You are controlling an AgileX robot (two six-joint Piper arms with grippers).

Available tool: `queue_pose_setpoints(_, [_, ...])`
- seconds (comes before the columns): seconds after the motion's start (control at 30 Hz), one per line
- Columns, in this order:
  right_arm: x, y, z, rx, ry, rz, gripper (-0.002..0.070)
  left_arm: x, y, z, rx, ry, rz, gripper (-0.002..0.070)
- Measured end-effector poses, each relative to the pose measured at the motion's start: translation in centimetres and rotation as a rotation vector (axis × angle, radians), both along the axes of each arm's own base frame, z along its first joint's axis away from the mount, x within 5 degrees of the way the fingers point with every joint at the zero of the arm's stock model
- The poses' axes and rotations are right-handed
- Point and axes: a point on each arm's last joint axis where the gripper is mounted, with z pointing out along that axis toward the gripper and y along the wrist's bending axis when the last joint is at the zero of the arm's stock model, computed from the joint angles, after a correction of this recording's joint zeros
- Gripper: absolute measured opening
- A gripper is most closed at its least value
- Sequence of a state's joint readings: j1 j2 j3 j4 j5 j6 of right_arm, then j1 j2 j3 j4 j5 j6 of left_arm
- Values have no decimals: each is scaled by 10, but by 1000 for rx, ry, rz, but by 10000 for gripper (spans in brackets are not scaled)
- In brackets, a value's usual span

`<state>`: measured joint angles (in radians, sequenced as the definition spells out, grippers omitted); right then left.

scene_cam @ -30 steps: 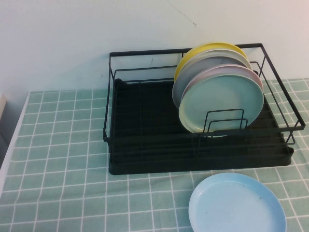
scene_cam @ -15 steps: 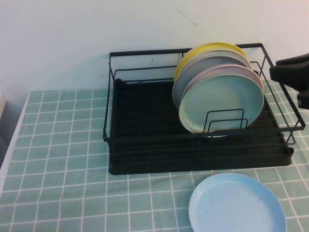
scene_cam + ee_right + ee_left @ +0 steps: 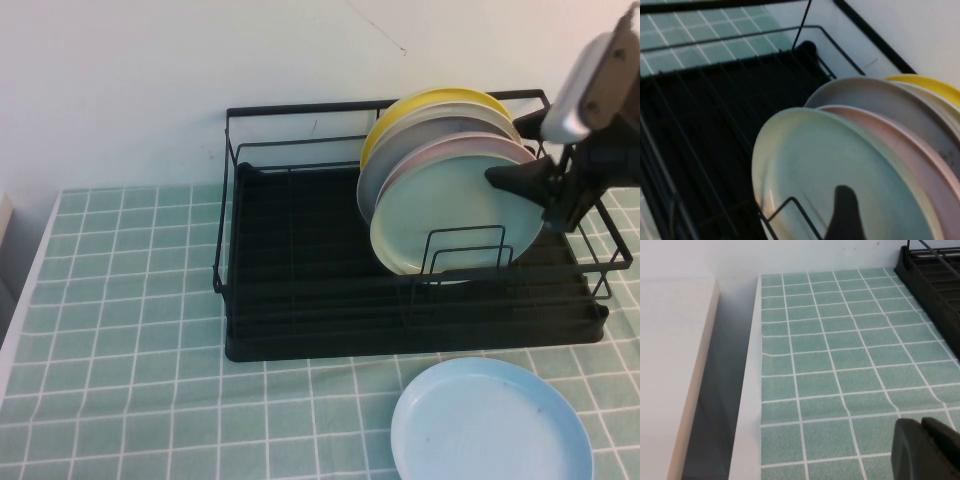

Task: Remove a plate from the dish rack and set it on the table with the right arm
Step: Grasp the plate from the shelf

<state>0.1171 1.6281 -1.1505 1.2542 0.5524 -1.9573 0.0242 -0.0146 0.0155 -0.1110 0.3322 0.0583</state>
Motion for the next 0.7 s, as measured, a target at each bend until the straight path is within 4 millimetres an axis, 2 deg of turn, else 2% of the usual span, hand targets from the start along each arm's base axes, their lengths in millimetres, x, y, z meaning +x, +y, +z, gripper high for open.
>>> queue_pose_setpoints(0.2, [20, 5, -24, -102, -29, -57, 482, 0, 0, 0, 0, 0, 0, -3])
queue_pose_setpoints(0.53, [35, 2, -57, -159, 20, -110, 479, 0, 0, 0, 0, 0, 0, -3])
queue_pose_setpoints(0.63, [37, 2, -64, -172, 29, -107, 449, 0, 0, 0, 0, 0, 0, -3])
queue_pose_setpoints(0.7, [39, 2, -69, -187, 30, -101, 404, 0, 0, 0, 0, 0, 0, -3])
